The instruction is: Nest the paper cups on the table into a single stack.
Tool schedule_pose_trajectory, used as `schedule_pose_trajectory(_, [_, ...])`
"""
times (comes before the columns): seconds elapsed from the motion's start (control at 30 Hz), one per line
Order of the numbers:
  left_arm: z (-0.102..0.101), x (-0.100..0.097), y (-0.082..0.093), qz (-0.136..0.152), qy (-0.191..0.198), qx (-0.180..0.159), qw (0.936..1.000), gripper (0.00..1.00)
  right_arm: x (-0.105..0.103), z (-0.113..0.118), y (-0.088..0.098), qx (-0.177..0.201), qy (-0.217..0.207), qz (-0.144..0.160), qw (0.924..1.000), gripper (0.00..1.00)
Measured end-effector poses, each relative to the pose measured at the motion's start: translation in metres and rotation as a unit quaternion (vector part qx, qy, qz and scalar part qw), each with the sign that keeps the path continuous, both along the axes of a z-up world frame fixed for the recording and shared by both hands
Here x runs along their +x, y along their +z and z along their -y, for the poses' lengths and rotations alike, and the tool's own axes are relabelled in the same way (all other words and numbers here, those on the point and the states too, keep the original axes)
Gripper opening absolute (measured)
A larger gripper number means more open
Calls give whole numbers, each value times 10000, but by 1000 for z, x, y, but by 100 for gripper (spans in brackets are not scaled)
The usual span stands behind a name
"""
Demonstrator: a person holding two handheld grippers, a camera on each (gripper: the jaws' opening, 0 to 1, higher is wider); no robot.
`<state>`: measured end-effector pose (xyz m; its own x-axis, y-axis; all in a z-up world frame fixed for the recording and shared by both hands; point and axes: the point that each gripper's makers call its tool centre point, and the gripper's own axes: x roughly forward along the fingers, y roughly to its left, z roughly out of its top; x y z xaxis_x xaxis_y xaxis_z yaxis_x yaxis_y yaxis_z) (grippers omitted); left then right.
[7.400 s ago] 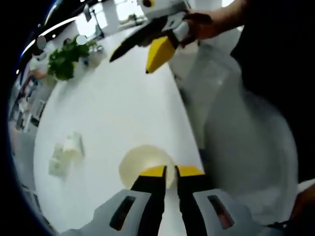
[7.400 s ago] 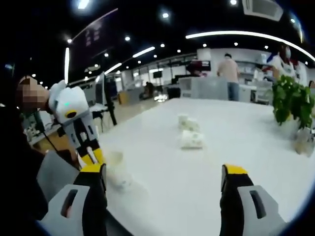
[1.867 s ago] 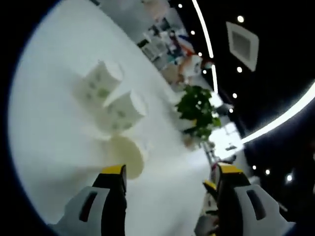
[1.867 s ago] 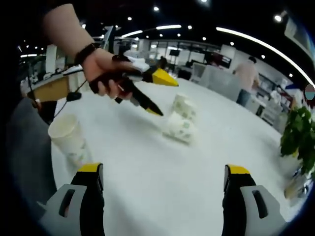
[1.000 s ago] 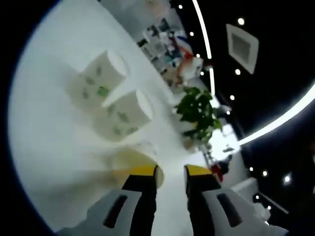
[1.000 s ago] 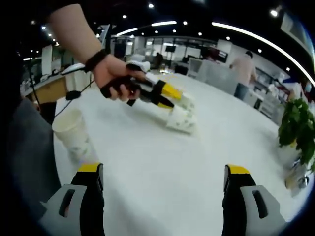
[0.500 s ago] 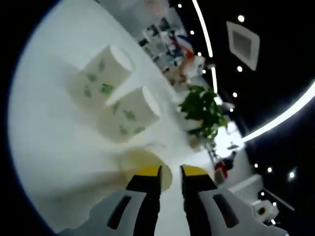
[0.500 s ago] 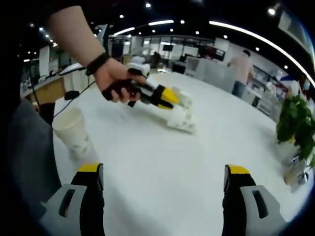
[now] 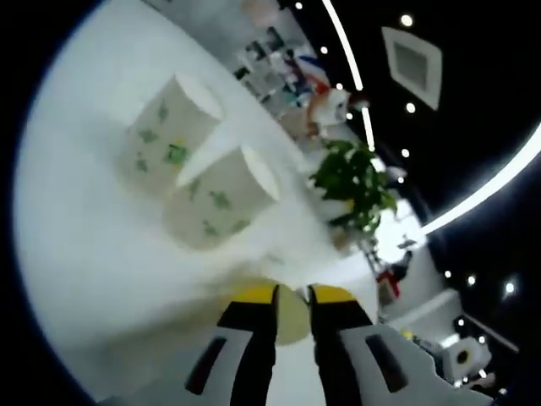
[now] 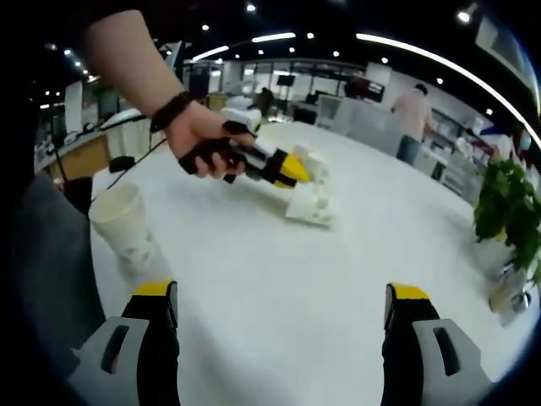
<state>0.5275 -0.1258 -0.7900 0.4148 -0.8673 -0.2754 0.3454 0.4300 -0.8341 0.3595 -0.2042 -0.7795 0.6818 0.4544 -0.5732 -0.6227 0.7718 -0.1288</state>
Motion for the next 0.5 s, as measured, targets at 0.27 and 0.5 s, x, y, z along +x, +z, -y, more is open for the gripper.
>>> schedule_pose_trajectory(0.27, [-2,0,10,-1,68,-56,10000,0,1,-3,5,-7,30,33,10000,100])
schedule_pose_trajectory(0.5, [-12,-3,29,68,60,-33,10000,0,-3,-6,15,-62,85,95,9999,100])
